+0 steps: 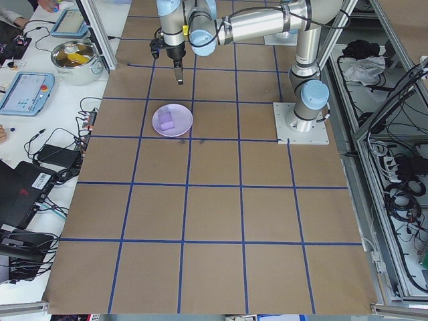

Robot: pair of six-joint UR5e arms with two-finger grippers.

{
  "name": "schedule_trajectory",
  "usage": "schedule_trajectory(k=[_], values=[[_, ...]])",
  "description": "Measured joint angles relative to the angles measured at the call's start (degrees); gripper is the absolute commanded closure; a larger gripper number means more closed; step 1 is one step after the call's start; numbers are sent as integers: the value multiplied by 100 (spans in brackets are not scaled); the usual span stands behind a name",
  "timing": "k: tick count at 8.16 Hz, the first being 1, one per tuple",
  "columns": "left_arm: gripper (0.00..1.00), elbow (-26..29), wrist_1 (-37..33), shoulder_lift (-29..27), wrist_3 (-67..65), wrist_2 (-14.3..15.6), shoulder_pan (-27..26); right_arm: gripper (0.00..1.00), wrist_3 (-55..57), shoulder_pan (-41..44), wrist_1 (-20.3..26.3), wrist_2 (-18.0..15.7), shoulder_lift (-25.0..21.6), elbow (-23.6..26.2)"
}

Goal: Sort blocks by color into plates

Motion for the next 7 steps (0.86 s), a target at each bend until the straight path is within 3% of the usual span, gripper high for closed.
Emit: schedule_trajectory(k=[3, 7], values=[[0, -49, -361, 720, -554, -103, -407, 0, -174, -154, -240, 17, 59, -45], [0, -102, -404, 1065, -601, -67, -564, 0, -707, -809, -898, 17, 366, -45]])
